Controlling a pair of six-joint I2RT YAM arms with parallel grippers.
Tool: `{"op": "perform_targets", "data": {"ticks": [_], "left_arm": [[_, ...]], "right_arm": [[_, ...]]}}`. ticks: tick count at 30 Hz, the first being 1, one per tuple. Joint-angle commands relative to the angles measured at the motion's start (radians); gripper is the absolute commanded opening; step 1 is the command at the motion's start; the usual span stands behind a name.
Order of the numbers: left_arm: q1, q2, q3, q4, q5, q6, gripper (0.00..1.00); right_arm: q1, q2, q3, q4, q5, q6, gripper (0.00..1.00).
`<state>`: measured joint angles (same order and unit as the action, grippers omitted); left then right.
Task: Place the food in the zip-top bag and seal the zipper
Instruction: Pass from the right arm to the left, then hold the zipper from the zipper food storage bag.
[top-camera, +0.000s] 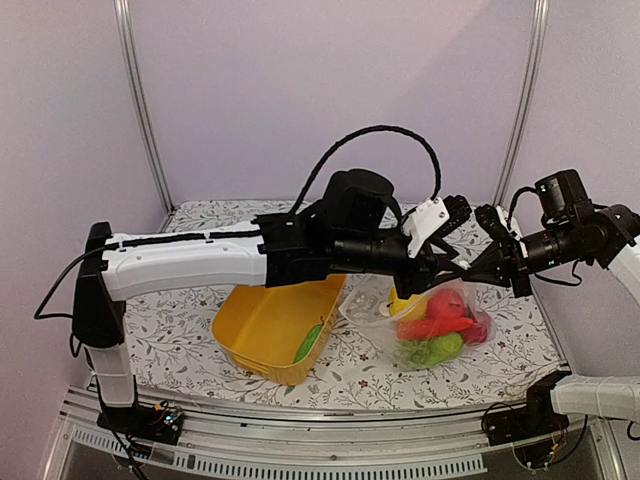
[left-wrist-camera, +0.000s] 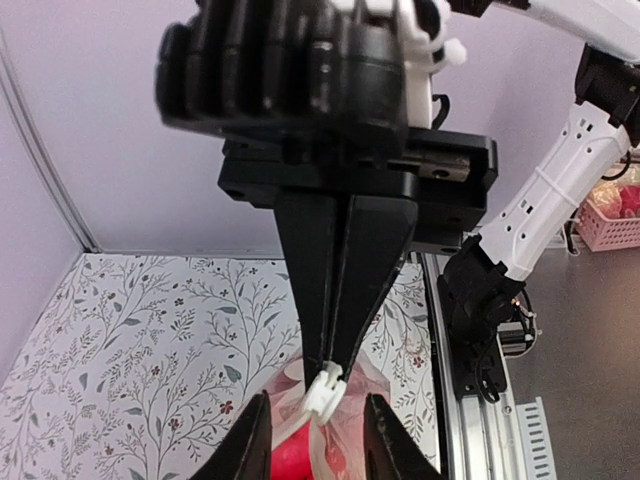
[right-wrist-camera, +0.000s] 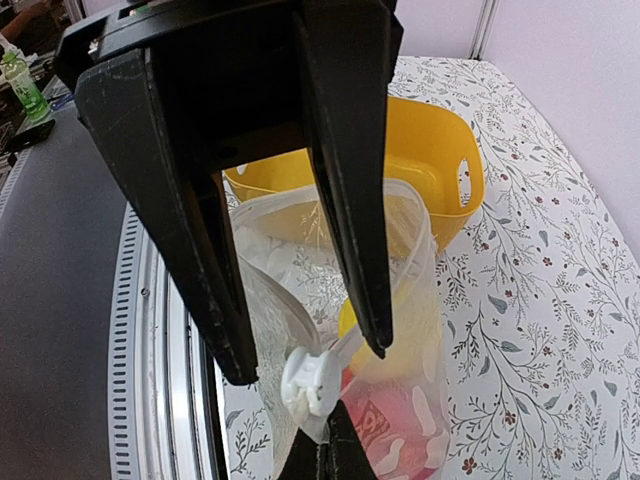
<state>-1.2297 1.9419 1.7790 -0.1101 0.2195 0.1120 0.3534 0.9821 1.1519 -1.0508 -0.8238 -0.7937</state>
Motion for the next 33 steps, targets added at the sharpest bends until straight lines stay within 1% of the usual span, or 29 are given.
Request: {"op": "perform_targets", "data": {"ticks": [1, 5, 9, 12, 15, 16, 18, 19, 21, 25, 27, 33], "left_arm": [[0.001, 0.039, 0.042, -0.006, 0.039, -0.018, 0.28], [0.001, 0.052, 0.054, -0.008, 0.044, -0.018, 0.20], [0.002, 0.056, 0.059, -0.014, 0.031, -0.016, 0.08], [0.002, 0.055, 0.056, -0.014, 0.020, -0.017, 0.02], [0.004, 0.055, 0.054, -0.015, 0.006, -0.015, 0.00], [0.004, 0.053, 0.054, -0.015, 0.008, -0.015, 0.00], [0.004, 0.048, 0.055, -0.014, 0.013, -0.014, 0.00], [0.004, 0.045, 0.056, -0.015, 0.014, -0.013, 0.00], [0.004, 0.038, 0.056, -0.020, 0.009, -0.006, 0.00], [0.004, 0.027, 0.048, -0.024, 0.005, 0.000, 0.00], [0.004, 0.023, 0.044, -0.024, 0.007, 0.000, 0.00], [0.003, 0.004, 0.027, -0.013, 0.014, -0.003, 0.00]], "right_arm": [[0.006, -0.018, 0.009, -0.006, -0.017, -0.018, 0.00], [0.006, -0.019, 0.008, -0.006, -0.018, -0.016, 0.00], [0.006, -0.022, 0.010, -0.008, -0.017, -0.015, 0.00], [0.006, -0.025, 0.010, -0.009, -0.018, -0.016, 0.00], [0.006, -0.027, 0.012, -0.009, -0.024, -0.015, 0.00], [0.006, -0.028, 0.013, -0.007, -0.025, -0.014, 0.05], [0.006, -0.028, 0.017, 0.005, -0.020, -0.005, 0.22], [0.006, -0.029, 0.016, 0.010, -0.018, 0.002, 0.24], [0.006, -0.029, 0.017, 0.016, -0.018, 0.006, 0.23], [0.006, -0.015, 0.014, 0.016, -0.019, 0.007, 0.15], [0.006, -0.009, 0.011, 0.015, -0.024, 0.006, 0.14], [0.006, -0.002, -0.007, 0.024, -0.007, 0.008, 0.23]]}}
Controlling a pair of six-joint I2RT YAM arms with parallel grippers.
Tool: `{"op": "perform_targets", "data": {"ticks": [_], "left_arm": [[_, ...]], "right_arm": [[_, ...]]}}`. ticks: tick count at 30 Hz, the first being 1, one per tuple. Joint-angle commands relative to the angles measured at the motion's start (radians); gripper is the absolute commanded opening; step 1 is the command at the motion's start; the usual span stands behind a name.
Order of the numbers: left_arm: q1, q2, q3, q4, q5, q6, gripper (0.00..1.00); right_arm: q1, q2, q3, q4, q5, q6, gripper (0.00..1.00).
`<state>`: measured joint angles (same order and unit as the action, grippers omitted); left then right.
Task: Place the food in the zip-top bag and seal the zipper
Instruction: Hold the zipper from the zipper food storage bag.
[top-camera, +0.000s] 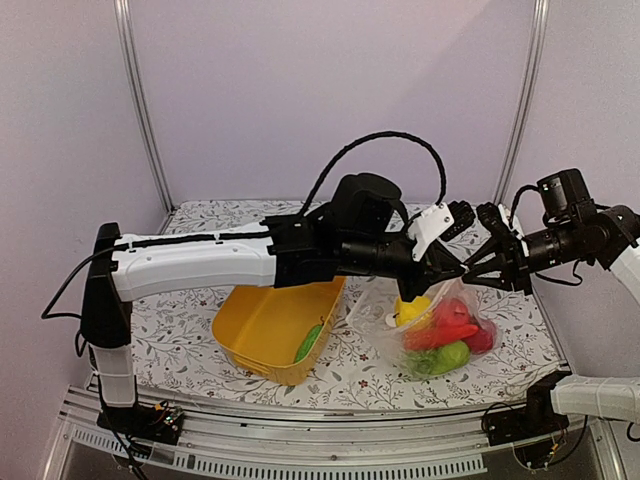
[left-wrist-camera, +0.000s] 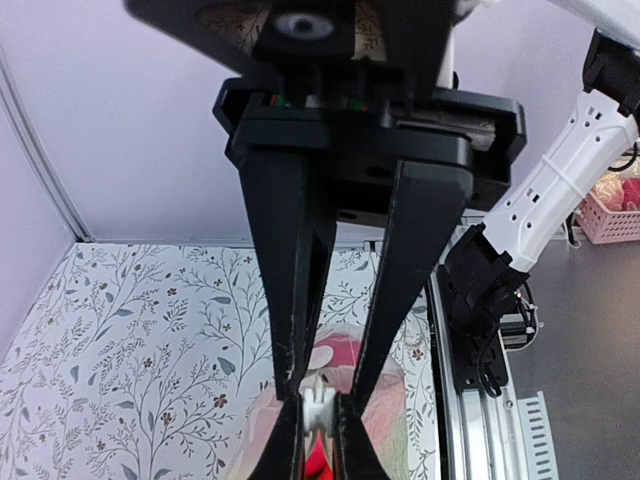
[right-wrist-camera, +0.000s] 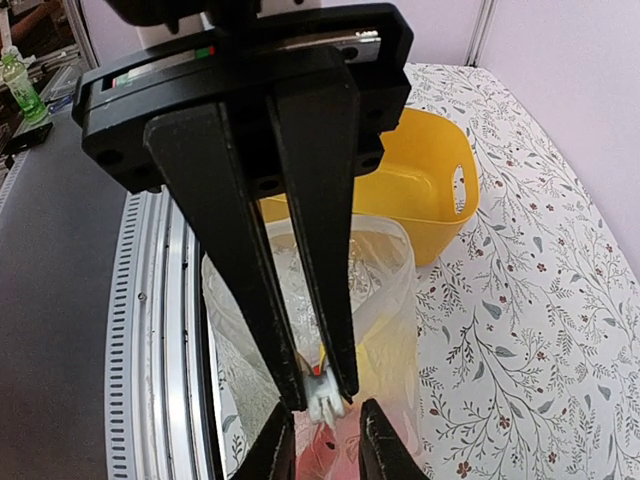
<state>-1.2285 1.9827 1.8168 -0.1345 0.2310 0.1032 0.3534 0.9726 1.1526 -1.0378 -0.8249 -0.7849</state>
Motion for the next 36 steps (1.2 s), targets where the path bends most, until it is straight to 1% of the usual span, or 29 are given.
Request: {"op": "perform_targets", "data": {"ticks": [1, 2, 5, 7, 11, 13, 16, 20, 21, 24, 25, 26, 28, 29, 32, 36], "left_arm": [[0.003, -0.040, -0.015, 0.015, 0.003, 0.005, 0.00], [0.003, -0.042, -0.019, 0.018, 0.001, 0.006, 0.00], [0.003, -0.045, -0.022, 0.020, -0.004, 0.007, 0.00], [0.003, -0.045, -0.023, 0.017, -0.007, 0.008, 0.00], [0.003, -0.049, -0.025, 0.016, -0.008, 0.008, 0.00], [0.002, -0.051, -0.026, 0.017, -0.009, 0.009, 0.00], [0.003, -0.054, -0.028, 0.018, -0.014, 0.009, 0.00], [0.003, -0.055, -0.033, 0.021, -0.016, 0.008, 0.00], [0.002, -0.057, -0.033, 0.022, -0.017, 0.009, 0.00], [0.002, -0.058, -0.032, 0.018, -0.023, 0.013, 0.00], [0.003, -0.058, -0.031, 0.017, -0.026, 0.015, 0.00], [0.002, -0.057, -0.031, 0.012, -0.028, 0.014, 0.03], [0.002, -0.054, -0.028, 0.005, -0.031, 0.014, 0.15], [0.002, -0.051, -0.026, -0.001, -0.031, 0.013, 0.18], [0.003, -0.034, -0.011, -0.027, -0.030, 0.015, 0.18], [0.003, -0.026, -0.002, -0.036, -0.028, 0.011, 0.09]], "right_arm": [[0.006, 0.010, -0.014, 0.014, -0.004, -0.001, 0.24], [0.006, 0.013, -0.019, 0.016, -0.002, -0.001, 0.24], [0.006, 0.021, -0.023, 0.022, -0.005, -0.001, 0.15], [0.006, 0.024, -0.023, 0.028, -0.002, 0.002, 0.14], [0.006, 0.027, -0.027, 0.041, 0.013, 0.010, 0.28], [0.006, 0.028, -0.029, 0.041, 0.016, 0.010, 0.28], [0.006, 0.029, -0.035, 0.042, 0.015, 0.010, 0.25], [0.006, 0.031, -0.047, 0.044, 0.020, 0.008, 0.09], [0.006, 0.032, -0.049, 0.045, 0.022, 0.007, 0.08], [0.006, 0.030, -0.046, 0.049, 0.014, 0.010, 0.00], [0.006, 0.027, -0.042, 0.053, 0.012, 0.011, 0.00], [0.006, 0.024, -0.039, 0.057, 0.012, 0.016, 0.00], [0.006, 0.013, -0.034, 0.064, 0.008, 0.022, 0.00], [0.006, 0.011, -0.028, 0.063, 0.007, 0.023, 0.00], [0.006, 0.011, -0.019, 0.060, 0.002, 0.024, 0.00], [0.006, 0.014, -0.016, 0.053, 0.001, 0.022, 0.00]]}}
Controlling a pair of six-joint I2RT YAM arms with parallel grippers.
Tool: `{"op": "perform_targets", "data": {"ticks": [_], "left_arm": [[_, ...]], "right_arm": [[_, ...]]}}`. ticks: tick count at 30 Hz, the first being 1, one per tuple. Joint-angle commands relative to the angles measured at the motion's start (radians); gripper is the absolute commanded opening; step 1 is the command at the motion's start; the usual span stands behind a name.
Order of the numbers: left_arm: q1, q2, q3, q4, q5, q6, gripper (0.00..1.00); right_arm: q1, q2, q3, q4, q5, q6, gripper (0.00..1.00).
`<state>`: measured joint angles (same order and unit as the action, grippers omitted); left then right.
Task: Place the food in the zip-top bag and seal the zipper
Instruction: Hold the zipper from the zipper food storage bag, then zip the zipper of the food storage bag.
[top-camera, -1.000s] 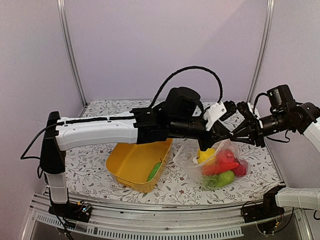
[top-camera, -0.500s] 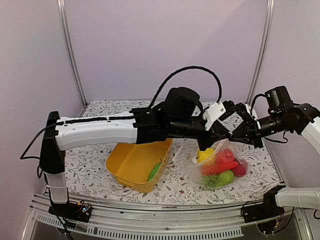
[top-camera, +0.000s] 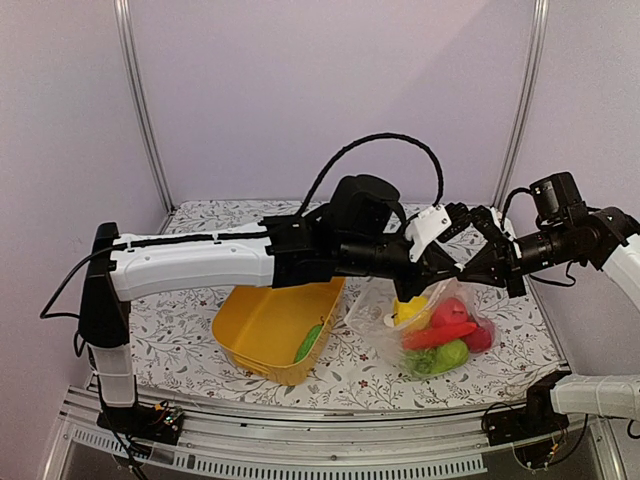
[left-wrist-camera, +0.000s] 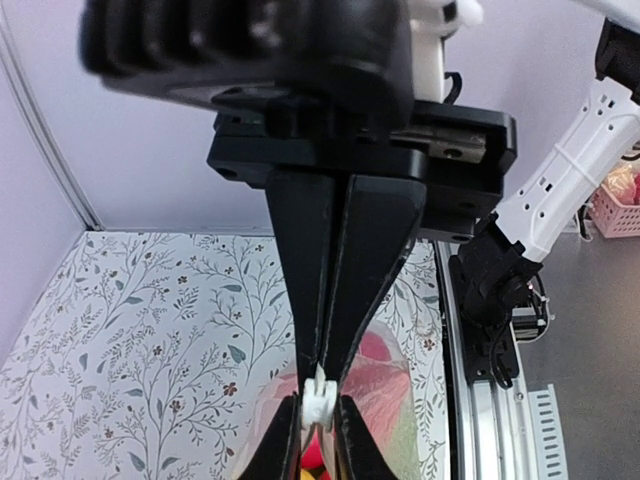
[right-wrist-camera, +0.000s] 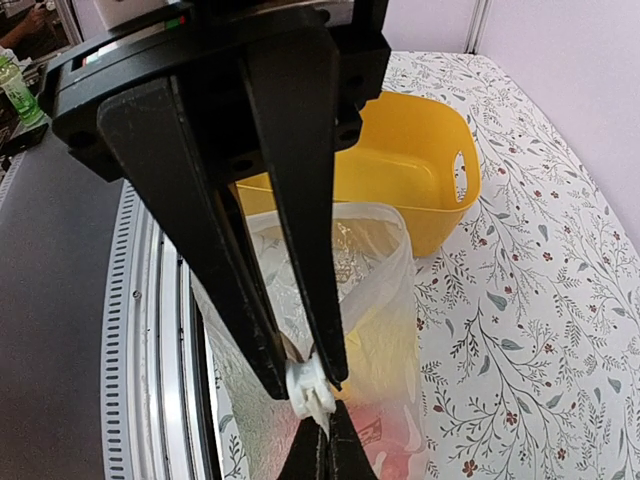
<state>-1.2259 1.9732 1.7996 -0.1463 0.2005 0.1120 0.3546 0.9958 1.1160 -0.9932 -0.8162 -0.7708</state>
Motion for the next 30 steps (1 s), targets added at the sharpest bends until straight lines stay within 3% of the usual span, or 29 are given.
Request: {"op": "perform_targets", "data": {"ticks": [1, 7, 14, 30], "left_arm": [[0.000, -0.017, 0.015, -0.022, 0.003, 0.002, 0.08], [0.000, -0.019, 0.021, -0.033, -0.002, 0.001, 0.00], [0.009, -0.045, 0.020, -0.115, -0.030, -0.011, 0.00], [0.037, -0.233, -0.282, -0.120, -0.128, -0.064, 0.00]], "right_arm": [[0.005, -0.011, 0.019, 0.009, -0.008, 0.008, 0.00], [0.004, -0.017, 0.020, 0.020, -0.005, 0.010, 0.00], [0.003, -0.071, 0.018, 0.106, 0.043, 0.054, 0.00], [-0.106, -0.035, 0.022, 0.162, 0.008, 0.051, 0.00]]}}
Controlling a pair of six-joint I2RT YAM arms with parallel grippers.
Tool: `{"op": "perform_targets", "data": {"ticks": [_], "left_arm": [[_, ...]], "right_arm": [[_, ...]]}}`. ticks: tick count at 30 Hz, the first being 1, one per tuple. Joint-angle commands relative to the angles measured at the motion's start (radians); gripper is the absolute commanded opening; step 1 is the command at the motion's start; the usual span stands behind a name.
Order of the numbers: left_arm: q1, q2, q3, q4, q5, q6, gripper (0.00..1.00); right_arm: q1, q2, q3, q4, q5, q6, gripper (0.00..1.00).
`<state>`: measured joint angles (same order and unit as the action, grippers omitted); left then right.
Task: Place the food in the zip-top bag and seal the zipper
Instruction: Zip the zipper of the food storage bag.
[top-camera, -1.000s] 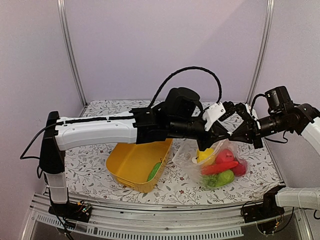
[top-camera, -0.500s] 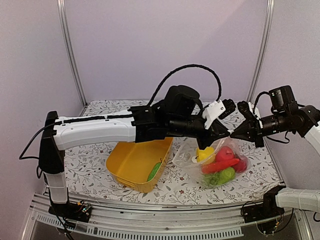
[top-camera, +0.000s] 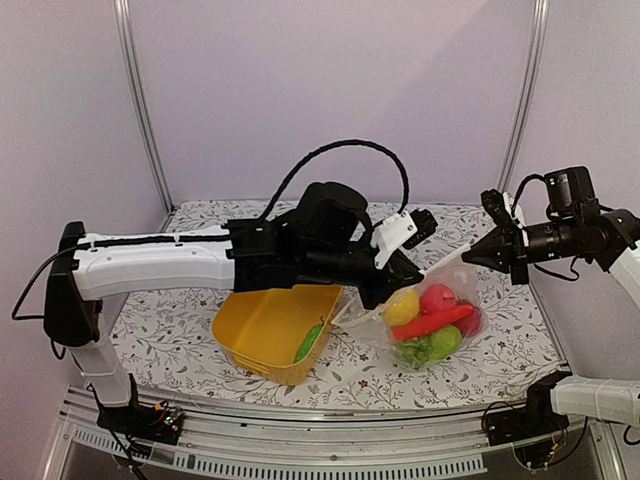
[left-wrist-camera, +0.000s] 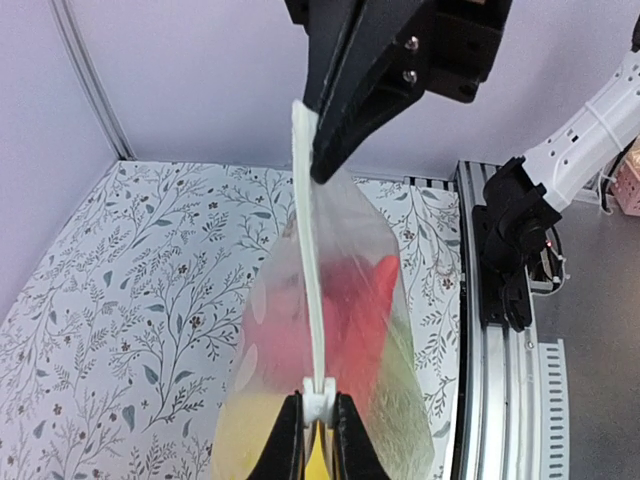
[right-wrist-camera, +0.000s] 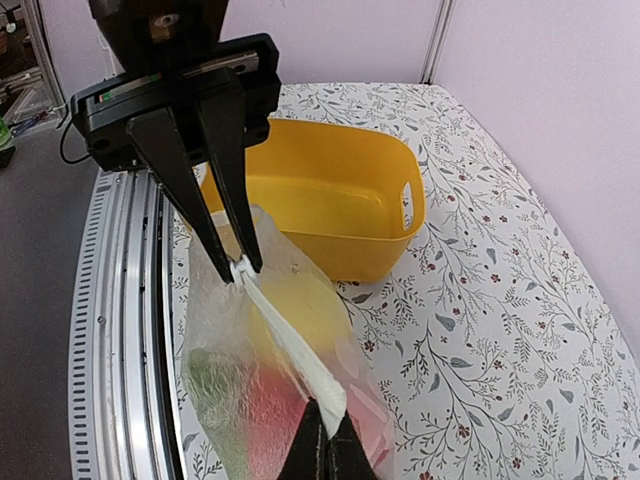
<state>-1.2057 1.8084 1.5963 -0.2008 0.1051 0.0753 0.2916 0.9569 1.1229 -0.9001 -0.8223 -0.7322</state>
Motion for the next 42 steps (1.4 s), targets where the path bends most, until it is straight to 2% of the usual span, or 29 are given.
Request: {"op": "perform_targets", "data": {"ticks": [1, 19, 26, 33, 42], "left_arm": [[0.017, -0.080, -0.099, -0.060, -0.037, -0.032, 0.00], [0.017, -0.252, -0.392, -0.006, -0.102, -0.110, 0.00], [0.017, -0.244, -0.393, 0.043, -0.102, -0.103, 0.00], [0.024, -0.183, -0.324, -0.013, -0.139, -0.049, 0.00], [0.026, -0.232, -0.399, -0.010, -0.155, -0.073, 0.00]], "right_arm": [[-0.048, 0.008, 0.013, 0.075, 0.013, 0.013, 0.00], [-0.124, 0.082, 0.006, 0.141, -0.021, 0.042, 0.00], [-0.123, 0.097, 0.017, 0.126, -0.101, 0.055, 0.00], [-0.123, 0.111, 0.050, 0.136, -0.027, 0.078, 0.00], [-0.147, 0.141, 0.045, 0.147, -0.041, 0.077, 0.00]]}}
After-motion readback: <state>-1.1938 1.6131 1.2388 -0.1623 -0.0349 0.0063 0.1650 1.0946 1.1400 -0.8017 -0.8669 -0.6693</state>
